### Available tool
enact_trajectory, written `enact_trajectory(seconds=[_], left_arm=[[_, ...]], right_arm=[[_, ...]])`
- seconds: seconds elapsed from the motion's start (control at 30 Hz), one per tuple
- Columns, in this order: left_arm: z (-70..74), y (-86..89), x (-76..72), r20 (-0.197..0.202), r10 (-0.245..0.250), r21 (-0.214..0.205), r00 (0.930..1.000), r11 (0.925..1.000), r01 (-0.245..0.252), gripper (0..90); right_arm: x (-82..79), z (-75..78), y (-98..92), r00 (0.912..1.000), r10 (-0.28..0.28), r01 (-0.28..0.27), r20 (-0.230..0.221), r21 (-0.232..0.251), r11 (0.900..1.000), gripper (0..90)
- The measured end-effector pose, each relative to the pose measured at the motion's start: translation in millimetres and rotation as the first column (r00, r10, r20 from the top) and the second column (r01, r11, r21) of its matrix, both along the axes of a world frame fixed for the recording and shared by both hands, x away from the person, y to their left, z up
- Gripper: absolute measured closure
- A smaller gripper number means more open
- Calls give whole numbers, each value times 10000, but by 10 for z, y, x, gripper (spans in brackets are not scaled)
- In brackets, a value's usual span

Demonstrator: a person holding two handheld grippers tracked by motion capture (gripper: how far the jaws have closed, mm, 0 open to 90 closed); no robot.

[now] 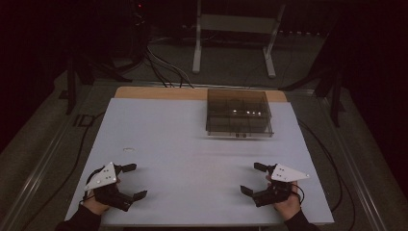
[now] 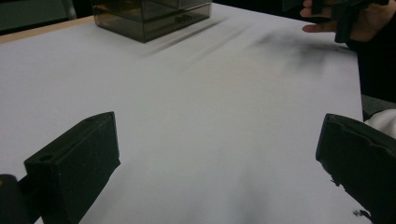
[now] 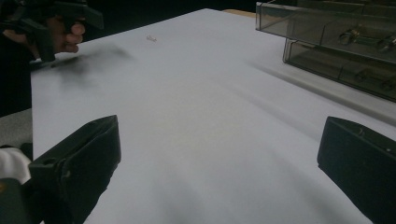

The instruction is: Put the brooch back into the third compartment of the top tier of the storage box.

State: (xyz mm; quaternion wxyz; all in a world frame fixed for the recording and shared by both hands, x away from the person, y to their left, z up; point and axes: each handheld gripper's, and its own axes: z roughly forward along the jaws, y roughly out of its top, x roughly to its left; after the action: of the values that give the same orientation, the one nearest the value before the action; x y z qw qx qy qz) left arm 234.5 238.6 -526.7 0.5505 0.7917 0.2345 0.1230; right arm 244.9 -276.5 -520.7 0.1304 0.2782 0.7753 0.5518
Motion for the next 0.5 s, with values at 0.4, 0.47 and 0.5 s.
enact_trajectory(seconds=[0.4, 0.47, 0.5], left_arm=[[44, -80, -23, -324, -760, 352, 9966, 9964, 771, 5], [58, -88, -19, -384, -812, 270, 9960, 9962, 823, 5], [68, -93, -16, -346, -823, 294, 9960, 9961, 834, 5]], right_arm=[[-13, 36, 35, 9999, 35, -35, 100, -5, 10000, 0], [-14, 42, 41, 9999, 57, -57, 143, 9, 10000, 0], [-16, 44, 42, 9999, 69, -70, 140, 61, 10000, 0]])
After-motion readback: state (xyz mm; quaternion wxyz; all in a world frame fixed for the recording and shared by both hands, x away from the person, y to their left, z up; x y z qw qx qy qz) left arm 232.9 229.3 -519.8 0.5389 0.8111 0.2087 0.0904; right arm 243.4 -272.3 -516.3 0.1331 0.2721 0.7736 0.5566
